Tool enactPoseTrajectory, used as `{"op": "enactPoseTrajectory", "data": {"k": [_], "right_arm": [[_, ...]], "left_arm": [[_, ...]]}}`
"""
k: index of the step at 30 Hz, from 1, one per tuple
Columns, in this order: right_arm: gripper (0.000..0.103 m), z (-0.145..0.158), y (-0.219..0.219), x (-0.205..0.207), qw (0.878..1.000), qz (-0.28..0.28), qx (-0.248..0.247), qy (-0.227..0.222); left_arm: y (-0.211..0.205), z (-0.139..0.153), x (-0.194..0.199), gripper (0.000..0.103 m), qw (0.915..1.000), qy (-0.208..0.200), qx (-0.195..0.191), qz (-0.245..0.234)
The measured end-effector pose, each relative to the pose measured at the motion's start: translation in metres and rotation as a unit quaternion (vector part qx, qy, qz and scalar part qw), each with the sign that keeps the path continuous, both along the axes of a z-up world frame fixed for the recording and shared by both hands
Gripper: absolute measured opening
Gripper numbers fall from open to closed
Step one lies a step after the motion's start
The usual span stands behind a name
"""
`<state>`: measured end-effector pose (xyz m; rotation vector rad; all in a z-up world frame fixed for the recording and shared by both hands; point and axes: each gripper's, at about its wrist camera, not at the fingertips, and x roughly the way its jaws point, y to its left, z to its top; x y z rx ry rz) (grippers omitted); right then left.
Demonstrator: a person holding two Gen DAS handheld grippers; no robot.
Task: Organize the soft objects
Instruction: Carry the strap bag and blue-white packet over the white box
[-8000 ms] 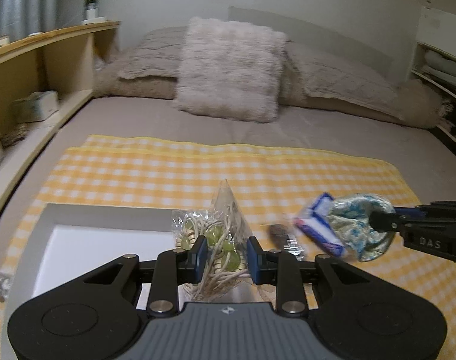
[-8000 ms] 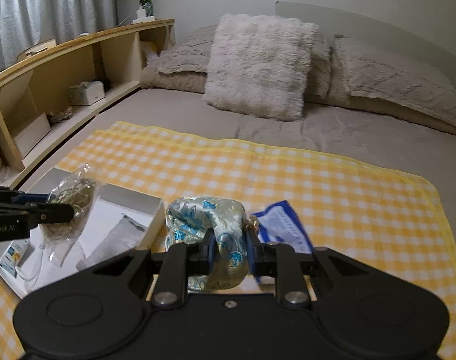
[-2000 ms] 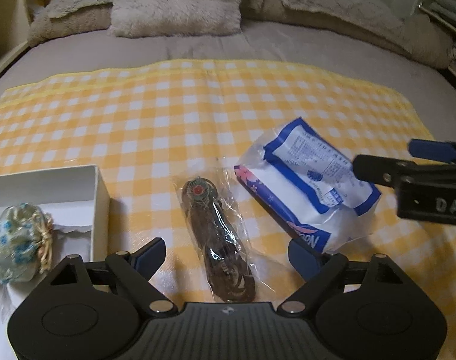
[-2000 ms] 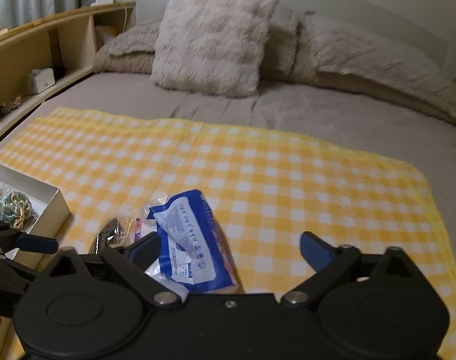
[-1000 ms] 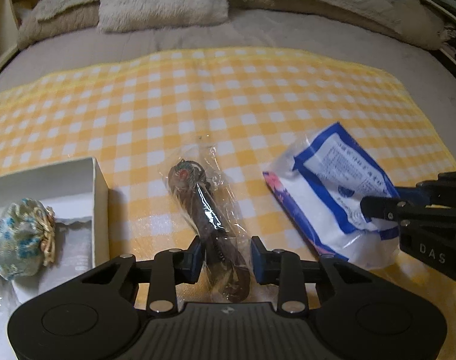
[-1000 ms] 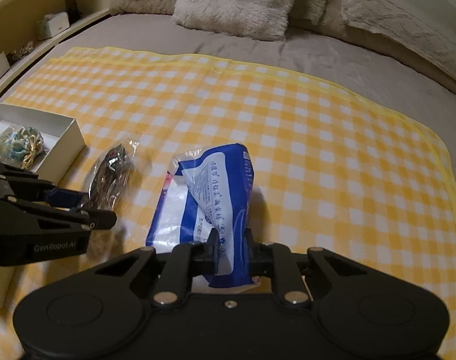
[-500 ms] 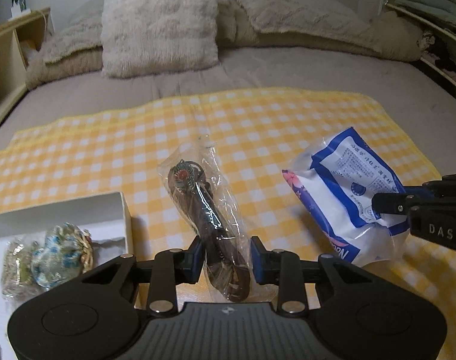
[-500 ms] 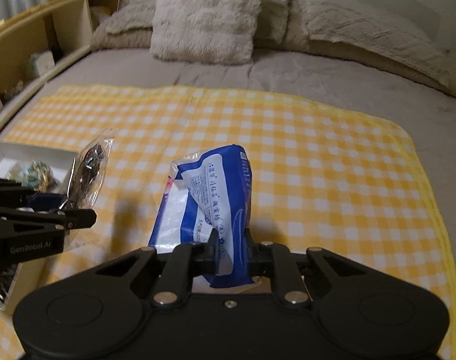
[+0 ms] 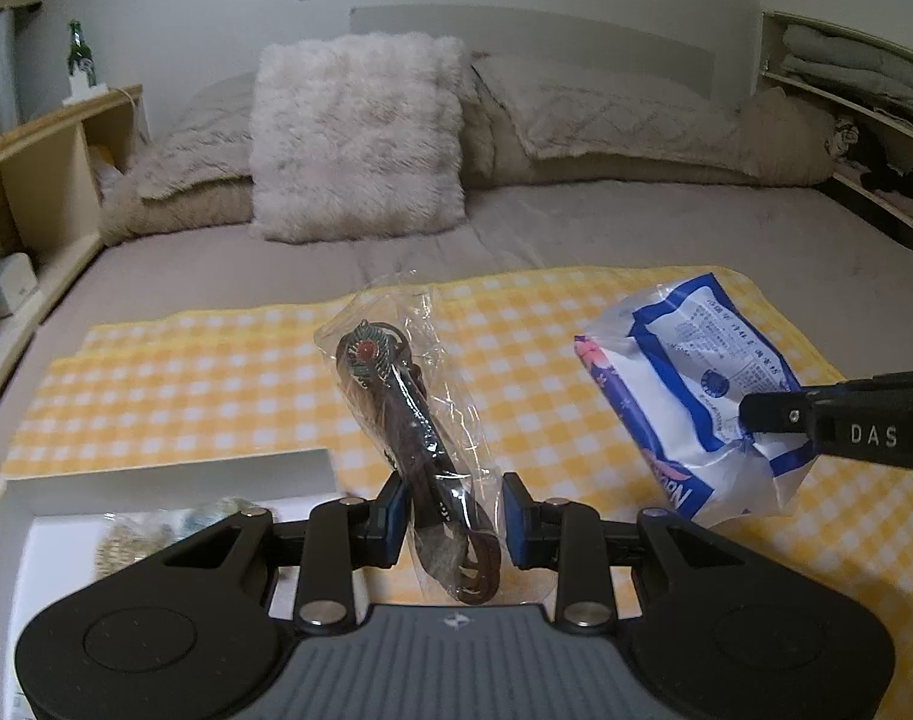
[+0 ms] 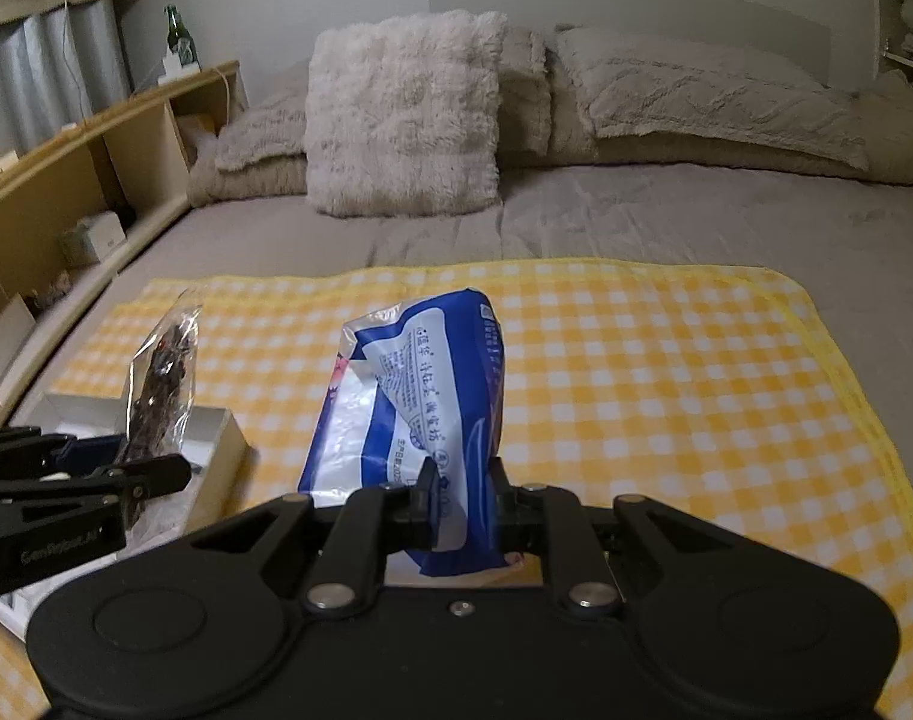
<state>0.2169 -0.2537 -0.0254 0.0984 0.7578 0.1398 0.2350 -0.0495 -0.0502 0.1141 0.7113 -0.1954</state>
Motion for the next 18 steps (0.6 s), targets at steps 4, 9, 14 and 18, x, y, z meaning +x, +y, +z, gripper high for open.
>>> {"op": "enactPoseTrajectory", "data": {"k": [4, 9, 14, 18], "right_arm": [[0.015, 0.005, 0.011, -0.001, 1.000, 0.005, 0.004, -0.007], [0.015, 0.008, 0.029, 0.000, 1.000, 0.016, 0.010, -0.010], [0.015, 0.009, 0.049, 0.004, 0.999, 0.029, 0.018, -0.010], [0.015, 0.008, 0.067, 0.009, 0.999, 0.040, 0.029, -0.007]], "left_arm": [[0.020, 0.008, -0.006, 0.034, 0.9998, -0.010, 0.009, 0.012], [0.051, 0.013, -0.012, 0.034, 0.9992, -0.012, 0.025, 0.028], [0.085, 0.012, -0.019, 0.034, 0.9984, -0.009, 0.034, 0.044], [0.108, 0.010, -0.023, 0.034, 0.9978, -0.004, 0.040, 0.053]]}}
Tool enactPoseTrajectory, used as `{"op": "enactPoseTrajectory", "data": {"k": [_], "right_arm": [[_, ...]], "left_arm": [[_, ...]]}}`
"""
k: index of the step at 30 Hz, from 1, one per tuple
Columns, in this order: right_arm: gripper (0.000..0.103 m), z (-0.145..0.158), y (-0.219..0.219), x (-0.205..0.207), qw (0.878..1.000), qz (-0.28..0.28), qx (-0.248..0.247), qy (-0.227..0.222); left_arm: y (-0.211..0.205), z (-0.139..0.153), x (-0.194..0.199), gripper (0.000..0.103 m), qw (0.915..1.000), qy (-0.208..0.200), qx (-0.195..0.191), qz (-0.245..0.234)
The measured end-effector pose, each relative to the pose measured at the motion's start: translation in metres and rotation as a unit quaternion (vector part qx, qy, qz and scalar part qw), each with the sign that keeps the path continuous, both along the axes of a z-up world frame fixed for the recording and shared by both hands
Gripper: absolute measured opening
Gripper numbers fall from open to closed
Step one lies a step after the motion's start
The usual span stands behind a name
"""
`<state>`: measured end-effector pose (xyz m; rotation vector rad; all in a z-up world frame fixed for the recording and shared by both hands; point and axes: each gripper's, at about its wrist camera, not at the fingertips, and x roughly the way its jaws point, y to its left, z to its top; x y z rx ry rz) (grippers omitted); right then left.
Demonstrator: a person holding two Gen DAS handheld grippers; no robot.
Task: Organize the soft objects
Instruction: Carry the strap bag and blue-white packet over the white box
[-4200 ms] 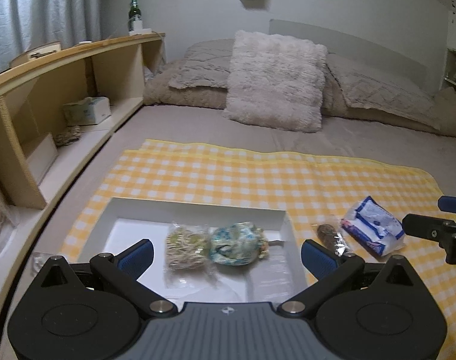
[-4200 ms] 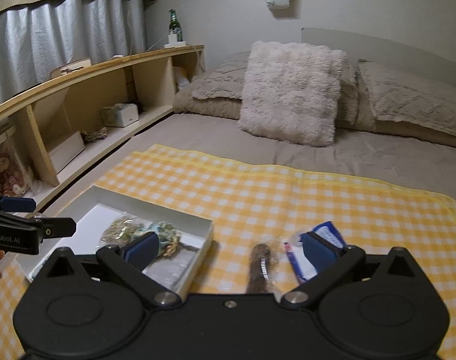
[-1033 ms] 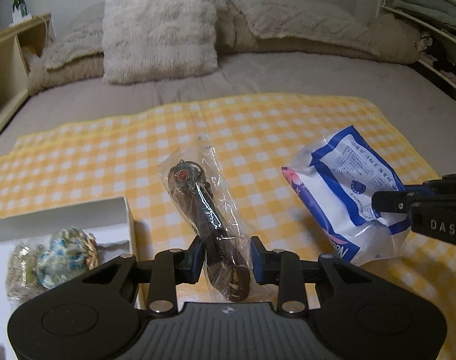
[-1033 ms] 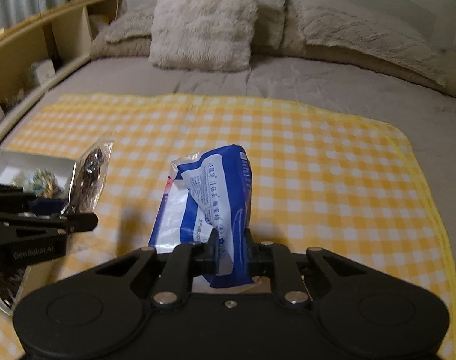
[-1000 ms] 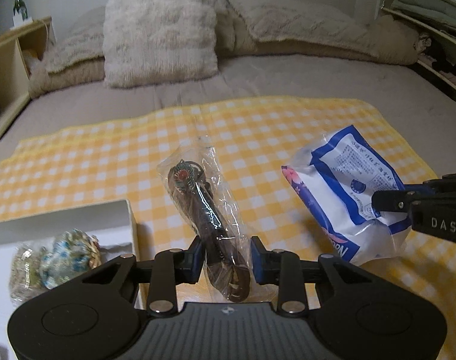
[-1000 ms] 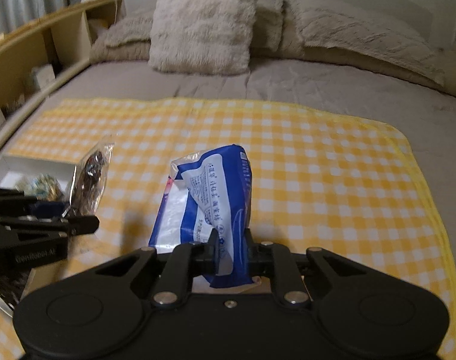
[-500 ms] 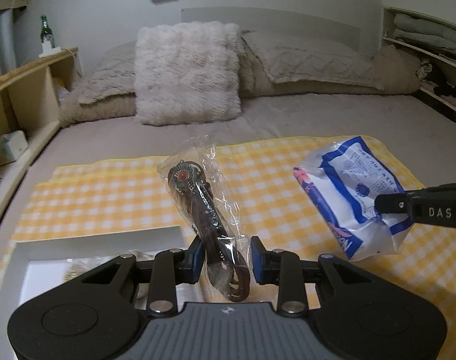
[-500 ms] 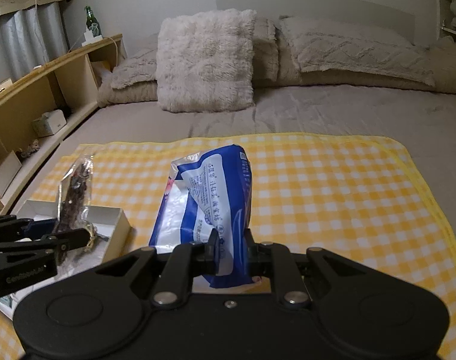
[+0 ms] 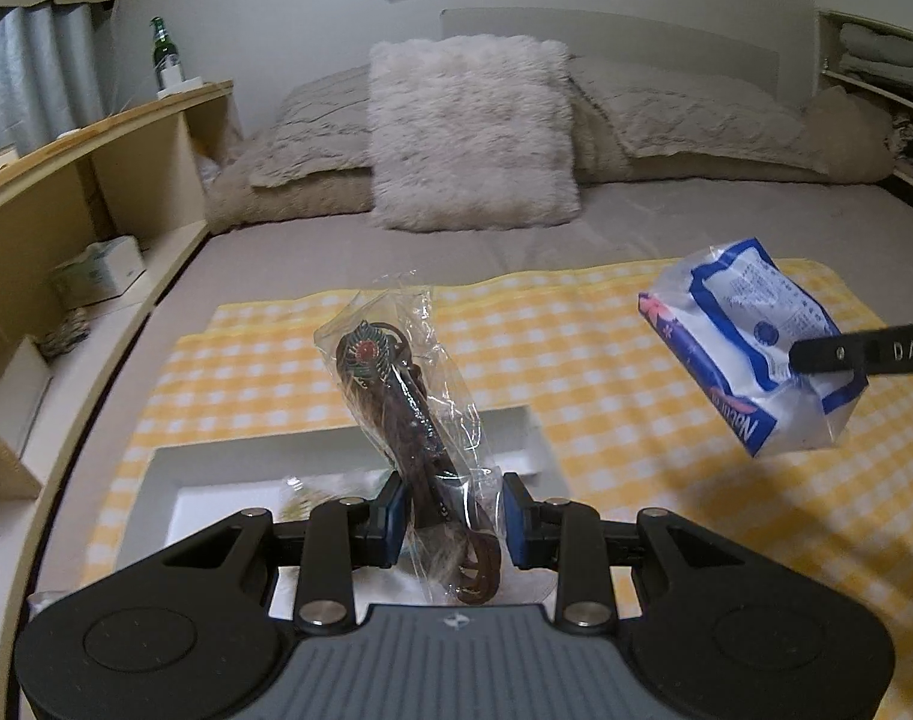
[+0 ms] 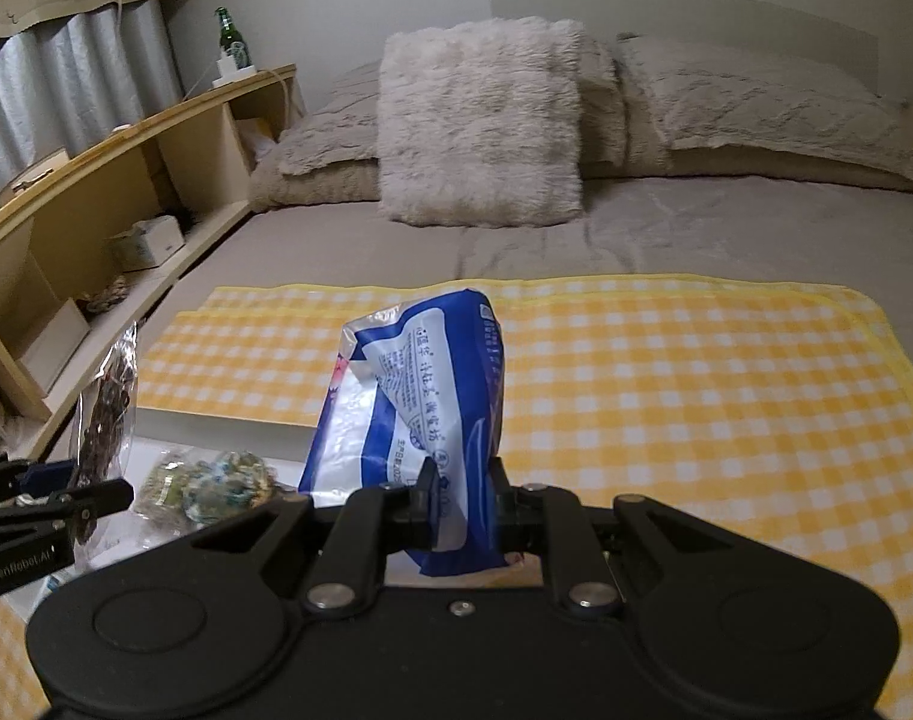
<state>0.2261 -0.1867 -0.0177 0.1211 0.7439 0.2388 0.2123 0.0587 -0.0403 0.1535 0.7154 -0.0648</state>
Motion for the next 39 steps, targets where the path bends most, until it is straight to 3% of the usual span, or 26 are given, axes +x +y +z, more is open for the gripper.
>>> {"op": "enactPoseTrajectory", "data": {"k": [7, 15, 22, 27, 39], "right_arm": [[0.015, 0.000, 0.041, 0.010, 0.999, 0.023, 0.025, 0.007], [0.015, -0.004, 0.096, 0.019, 0.997, 0.049, 0.060, 0.020], [0.015, -0.014, 0.144, 0.029, 0.993, 0.063, 0.089, 0.037], [0.015, -0.025, 0.175, 0.035, 0.991, 0.069, 0.103, 0.050], [0.015, -0.066, 0.250, 0.048, 0.979, 0.061, 0.153, 0.123]], "left_arm": [[0.036, -0.004, -0.010, 0.034, 0.9999, 0.009, 0.004, 0.007], [0.061, -0.016, -0.021, 0.034, 0.9990, 0.027, 0.023, -0.026], [0.079, -0.040, -0.028, 0.034, 0.9936, 0.078, 0.042, -0.070], [0.098, -0.060, -0.025, 0.034, 0.9891, 0.118, 0.046, -0.075], [0.125, -0.092, -0.018, 0.034, 0.9800, 0.178, 0.011, -0.087]]}}
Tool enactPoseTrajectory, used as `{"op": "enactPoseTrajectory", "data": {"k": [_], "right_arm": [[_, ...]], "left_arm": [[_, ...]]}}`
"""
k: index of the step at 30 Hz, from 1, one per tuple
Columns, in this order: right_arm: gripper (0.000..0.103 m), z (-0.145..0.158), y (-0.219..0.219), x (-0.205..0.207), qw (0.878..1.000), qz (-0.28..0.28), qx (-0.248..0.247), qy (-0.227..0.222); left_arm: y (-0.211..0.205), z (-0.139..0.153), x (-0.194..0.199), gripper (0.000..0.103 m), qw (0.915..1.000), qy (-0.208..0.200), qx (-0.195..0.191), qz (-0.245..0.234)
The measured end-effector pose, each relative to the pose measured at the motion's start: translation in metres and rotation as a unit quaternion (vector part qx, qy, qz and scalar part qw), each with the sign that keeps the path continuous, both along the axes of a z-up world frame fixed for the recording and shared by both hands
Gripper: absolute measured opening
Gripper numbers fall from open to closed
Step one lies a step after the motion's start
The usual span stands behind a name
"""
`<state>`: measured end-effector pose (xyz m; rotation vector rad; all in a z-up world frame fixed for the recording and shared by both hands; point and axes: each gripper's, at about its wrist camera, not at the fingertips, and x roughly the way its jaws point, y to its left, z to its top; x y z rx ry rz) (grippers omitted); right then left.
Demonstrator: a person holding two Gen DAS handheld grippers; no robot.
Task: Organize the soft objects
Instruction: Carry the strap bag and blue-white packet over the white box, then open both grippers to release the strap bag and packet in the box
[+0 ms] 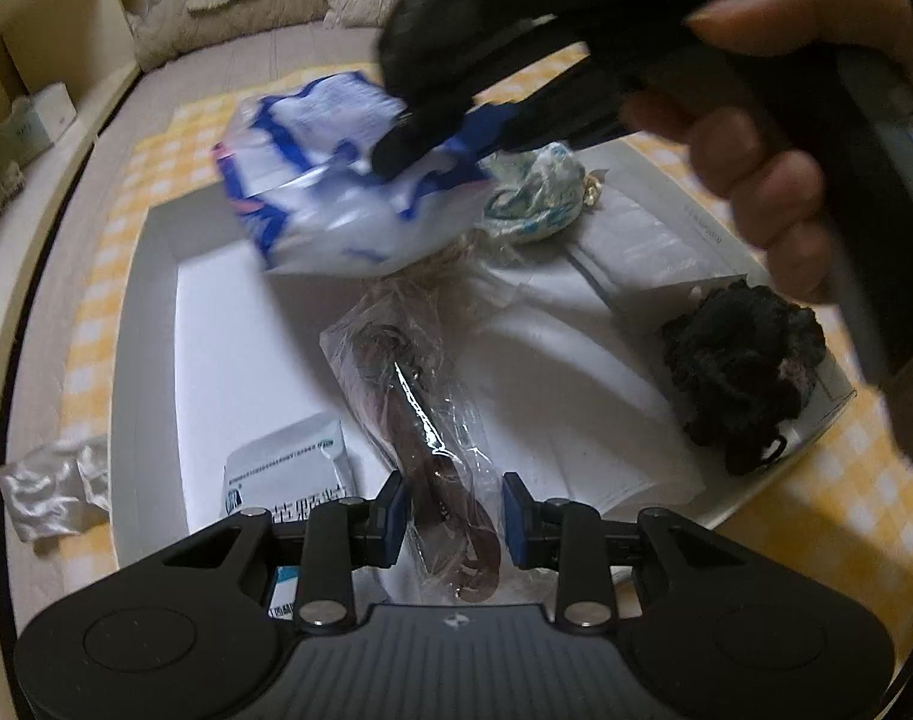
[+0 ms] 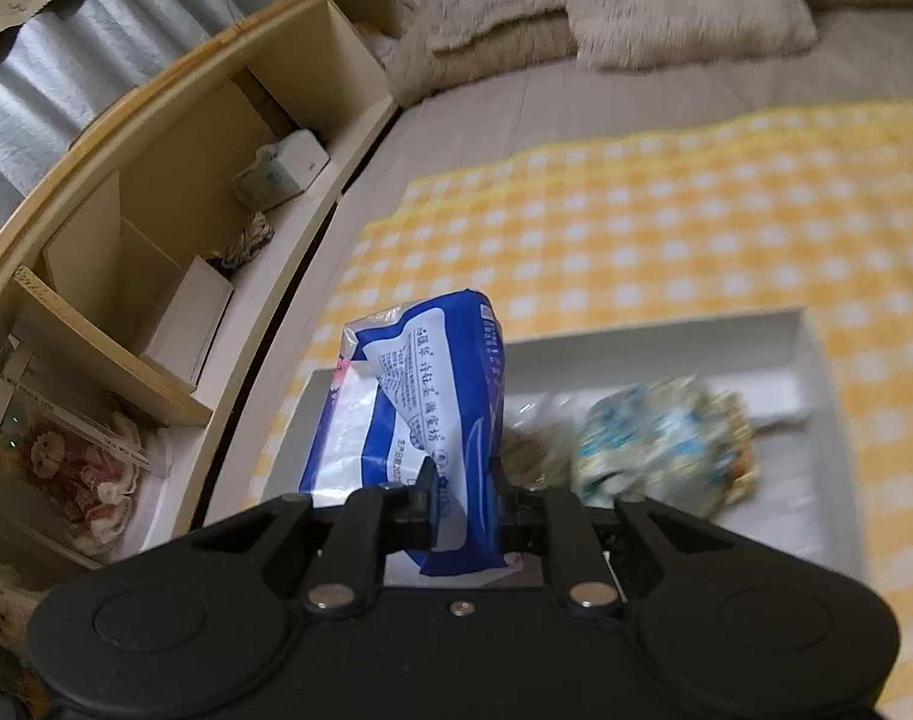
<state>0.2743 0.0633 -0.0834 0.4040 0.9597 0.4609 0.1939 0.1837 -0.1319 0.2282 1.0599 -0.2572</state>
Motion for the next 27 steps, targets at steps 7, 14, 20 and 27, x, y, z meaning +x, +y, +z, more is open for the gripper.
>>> {"op": "enactPoseTrajectory", "data": {"k": [7, 14, 20, 27], "right_arm": [[0.016, -0.021, 0.044, -0.001, 1.000, 0.013, 0.003, 0.012], [0.056, -0.021, 0.059, -0.009, 0.999, 0.041, -0.009, -0.005], [0.066, 0.000, 0.035, -0.013, 0.999, 0.047, -0.001, -0.015], [0.070, 0.029, 0.001, -0.022, 0.998, 0.048, 0.009, -0.038]], "left_arm": [[0.015, -0.004, 0.000, 0.036, 0.9996, 0.002, -0.024, 0.015], [0.016, -0.004, 0.003, 0.063, 0.9984, 0.000, -0.048, 0.032], [0.019, 0.011, 0.001, 0.079, 0.9959, -0.014, -0.071, 0.054], [0.017, 0.034, -0.008, 0.084, 0.9925, -0.036, -0.093, 0.070]]}}
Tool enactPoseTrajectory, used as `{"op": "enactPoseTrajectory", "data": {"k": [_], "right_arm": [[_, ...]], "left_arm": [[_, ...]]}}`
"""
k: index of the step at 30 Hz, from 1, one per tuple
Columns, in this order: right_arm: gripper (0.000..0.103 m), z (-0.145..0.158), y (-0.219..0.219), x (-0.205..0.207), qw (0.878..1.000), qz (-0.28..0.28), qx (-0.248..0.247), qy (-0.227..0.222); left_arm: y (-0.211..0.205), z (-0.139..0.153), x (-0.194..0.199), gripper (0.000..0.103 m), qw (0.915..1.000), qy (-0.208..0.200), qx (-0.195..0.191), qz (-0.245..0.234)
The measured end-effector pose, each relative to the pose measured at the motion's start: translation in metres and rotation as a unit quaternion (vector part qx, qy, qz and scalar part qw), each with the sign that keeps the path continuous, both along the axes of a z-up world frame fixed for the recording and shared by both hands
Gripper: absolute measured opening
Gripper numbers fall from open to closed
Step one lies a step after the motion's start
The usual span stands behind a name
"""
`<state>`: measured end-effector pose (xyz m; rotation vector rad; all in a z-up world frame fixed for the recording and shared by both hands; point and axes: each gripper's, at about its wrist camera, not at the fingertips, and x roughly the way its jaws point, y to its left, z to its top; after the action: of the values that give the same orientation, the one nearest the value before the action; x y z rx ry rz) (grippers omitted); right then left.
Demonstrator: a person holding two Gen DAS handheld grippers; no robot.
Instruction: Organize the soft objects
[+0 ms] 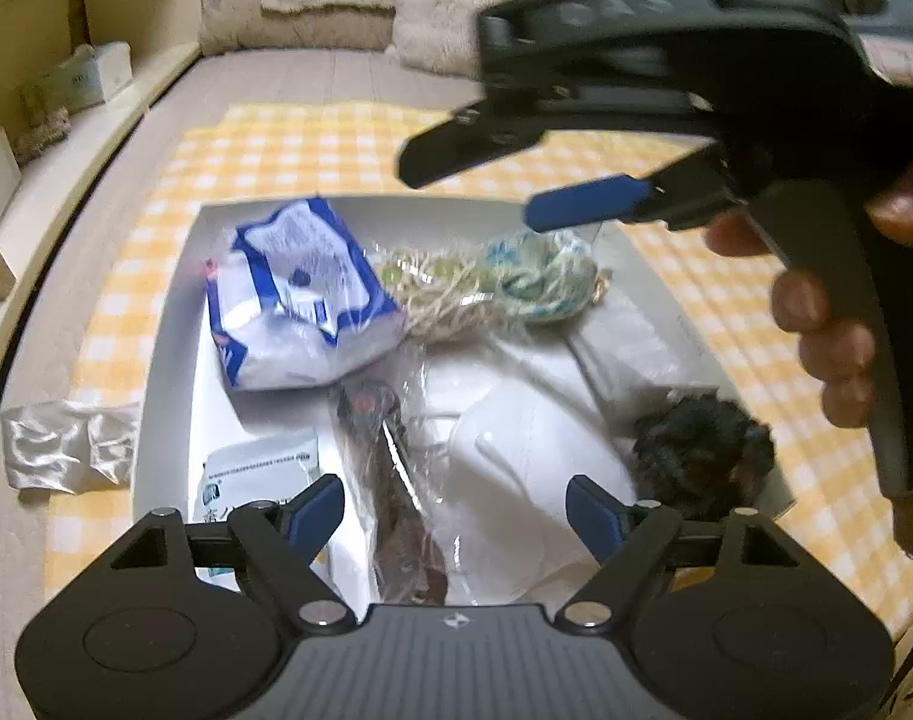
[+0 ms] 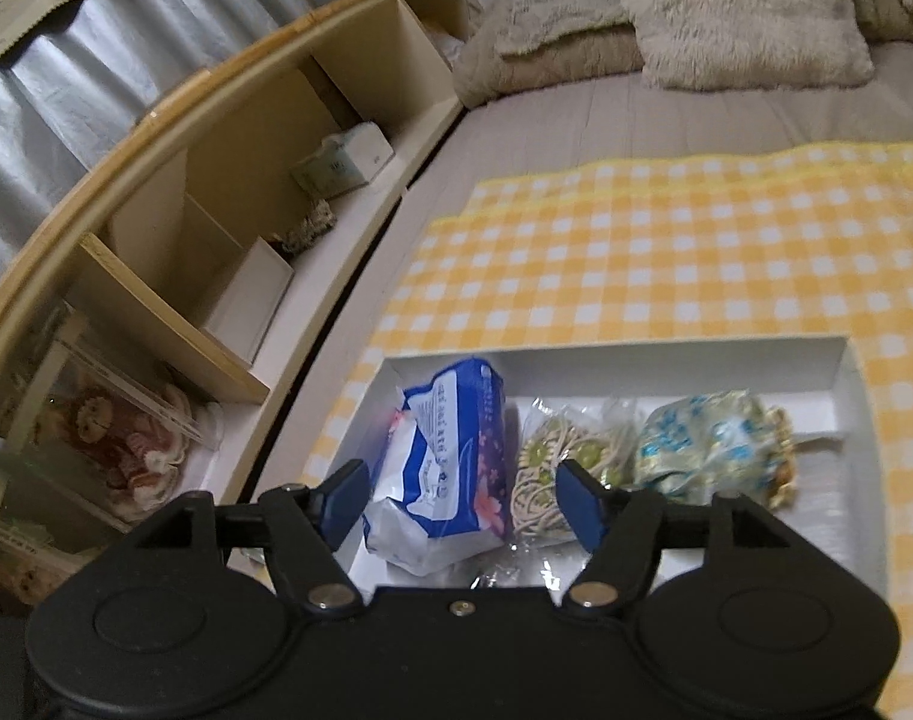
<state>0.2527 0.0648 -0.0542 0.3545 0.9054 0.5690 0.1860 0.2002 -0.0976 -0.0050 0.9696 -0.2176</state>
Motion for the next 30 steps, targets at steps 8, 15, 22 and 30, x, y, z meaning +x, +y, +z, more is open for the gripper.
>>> {"op": "enactPoseTrajectory", "data": {"k": [8, 15, 22, 30], "right_arm": [[0.081, 0.036, -0.034, -0.024, 0.999, 0.005, -0.003, -0.045], [0.086, 0.066, -0.063, -0.048, 0.996, 0.002, -0.014, -0.088], [0.093, 0.085, -0.096, -0.073, 0.991, -0.001, -0.041, -0.125], [0.101, 0.101, -0.137, -0.106, 0.982, -0.005, -0.064, -0.177]], "left_arm": [[-0.007, 0.034, -0.018, 0.093, 0.9985, -0.045, -0.003, 0.031], [-0.018, 0.061, -0.036, 0.101, 0.9964, -0.071, 0.004, 0.045], [-0.037, 0.085, -0.053, 0.103, 0.9928, -0.100, 0.015, 0.064], [-0.060, 0.106, -0.070, 0.103, 0.9877, -0.136, 0.008, 0.077]]}}
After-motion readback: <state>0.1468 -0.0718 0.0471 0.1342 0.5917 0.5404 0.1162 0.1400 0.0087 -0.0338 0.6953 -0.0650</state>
